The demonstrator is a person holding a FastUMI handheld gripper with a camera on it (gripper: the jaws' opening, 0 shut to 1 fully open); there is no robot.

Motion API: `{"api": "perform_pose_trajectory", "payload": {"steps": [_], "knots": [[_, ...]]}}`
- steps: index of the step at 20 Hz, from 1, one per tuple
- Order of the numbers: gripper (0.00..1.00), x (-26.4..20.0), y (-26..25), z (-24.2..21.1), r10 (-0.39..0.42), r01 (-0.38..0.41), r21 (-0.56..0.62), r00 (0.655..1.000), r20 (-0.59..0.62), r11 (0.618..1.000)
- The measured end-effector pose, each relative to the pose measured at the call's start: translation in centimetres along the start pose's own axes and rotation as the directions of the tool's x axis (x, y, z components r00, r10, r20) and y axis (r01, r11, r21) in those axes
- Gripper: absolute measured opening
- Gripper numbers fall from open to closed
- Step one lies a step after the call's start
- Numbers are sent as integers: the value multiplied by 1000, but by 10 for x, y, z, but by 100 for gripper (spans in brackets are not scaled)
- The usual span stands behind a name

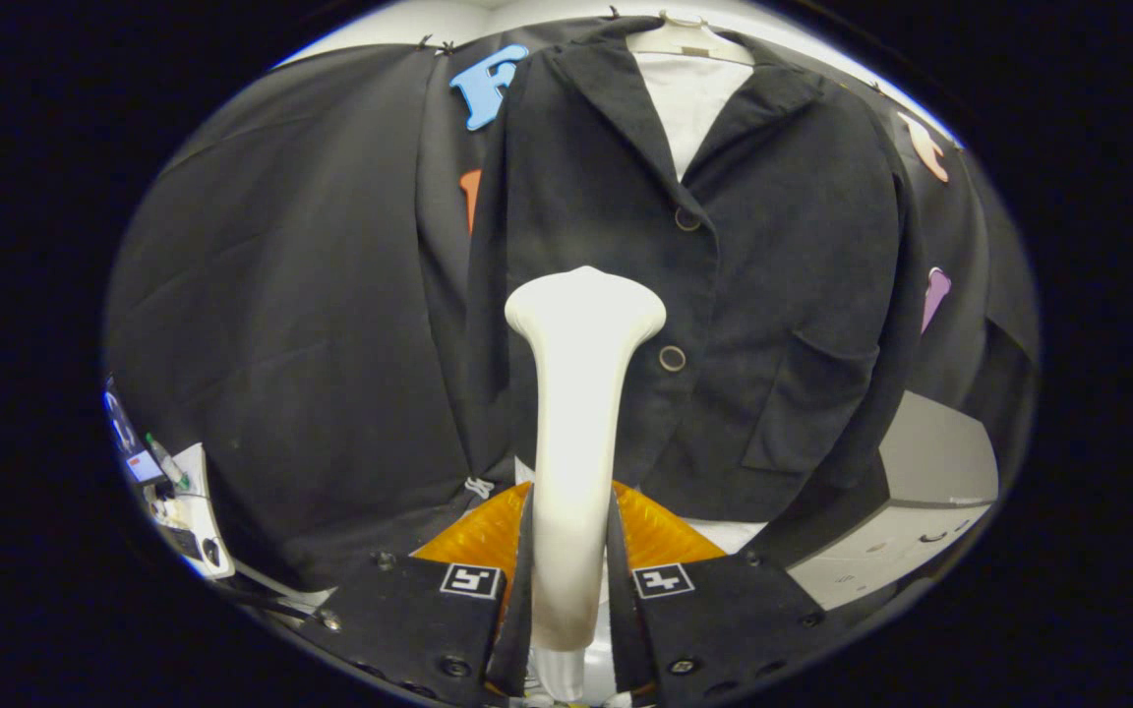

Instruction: Iron the clothes twice with a garment steamer, once on the left side and once on the right side.

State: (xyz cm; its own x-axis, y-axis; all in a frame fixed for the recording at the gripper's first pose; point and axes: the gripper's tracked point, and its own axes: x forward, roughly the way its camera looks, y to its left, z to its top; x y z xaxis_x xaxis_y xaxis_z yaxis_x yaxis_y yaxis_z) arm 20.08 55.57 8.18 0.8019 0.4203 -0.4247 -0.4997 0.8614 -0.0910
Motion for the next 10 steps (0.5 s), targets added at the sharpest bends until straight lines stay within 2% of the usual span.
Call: {"api": "perform_pose_trajectory", "payload": {"steps": [10], "knots": [[36,21,-2,-38,-3,4,4,996,-89,1000]]}}
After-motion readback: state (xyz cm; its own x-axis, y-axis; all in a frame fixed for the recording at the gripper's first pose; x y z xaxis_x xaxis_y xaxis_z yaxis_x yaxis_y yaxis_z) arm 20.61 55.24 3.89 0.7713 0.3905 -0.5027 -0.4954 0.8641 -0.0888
